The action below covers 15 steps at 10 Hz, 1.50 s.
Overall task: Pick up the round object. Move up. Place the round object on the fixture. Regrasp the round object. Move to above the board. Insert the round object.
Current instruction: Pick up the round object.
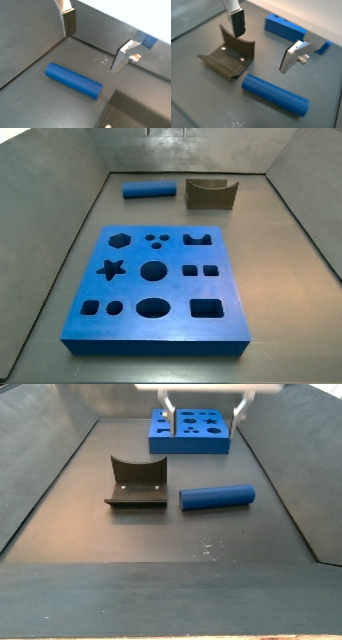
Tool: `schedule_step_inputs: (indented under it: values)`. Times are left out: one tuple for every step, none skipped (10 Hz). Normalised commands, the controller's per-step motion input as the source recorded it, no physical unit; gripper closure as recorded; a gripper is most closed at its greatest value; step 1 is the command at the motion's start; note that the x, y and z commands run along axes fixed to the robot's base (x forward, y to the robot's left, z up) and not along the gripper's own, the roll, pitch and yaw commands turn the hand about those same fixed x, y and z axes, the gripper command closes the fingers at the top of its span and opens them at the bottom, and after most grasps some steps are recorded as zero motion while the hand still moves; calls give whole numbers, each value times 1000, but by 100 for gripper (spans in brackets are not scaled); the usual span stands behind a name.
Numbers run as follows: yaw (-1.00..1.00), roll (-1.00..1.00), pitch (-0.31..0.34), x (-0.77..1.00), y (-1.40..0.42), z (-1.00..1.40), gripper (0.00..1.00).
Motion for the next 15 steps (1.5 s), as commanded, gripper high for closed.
schedule_step_inputs:
  values:
    - [-1000,0,-59,-69,0,-883,0]
    - [-1000,0,-83,-74,0,-914,0]
    - [-1000,0,-83,-77,0,-920,0]
    - [-1000,0,-84,-74,0,-920,0]
    - [-1000,0,-84,-77,0,-920,0]
    - [-1000,0,-87,-83,0,-920,0]
    - [-1000,0,-87,-83,0,-926,0]
    - [-1000,0,-87,-80,0,-926,0]
    - [-1000,0,-87,-83,0,-926,0]
    - [-1000,0,-84,-80,0,-923,0]
    - [-969,-86,-21,-91,0,-766,0]
    - [-809,-264,-80,-146,-11,-469,0]
    - [-806,-207,-114,-169,-14,-143,0]
    - [-771,-157,-117,-263,0,0,0]
    - [-700,-150,-96,-289,0,0,0]
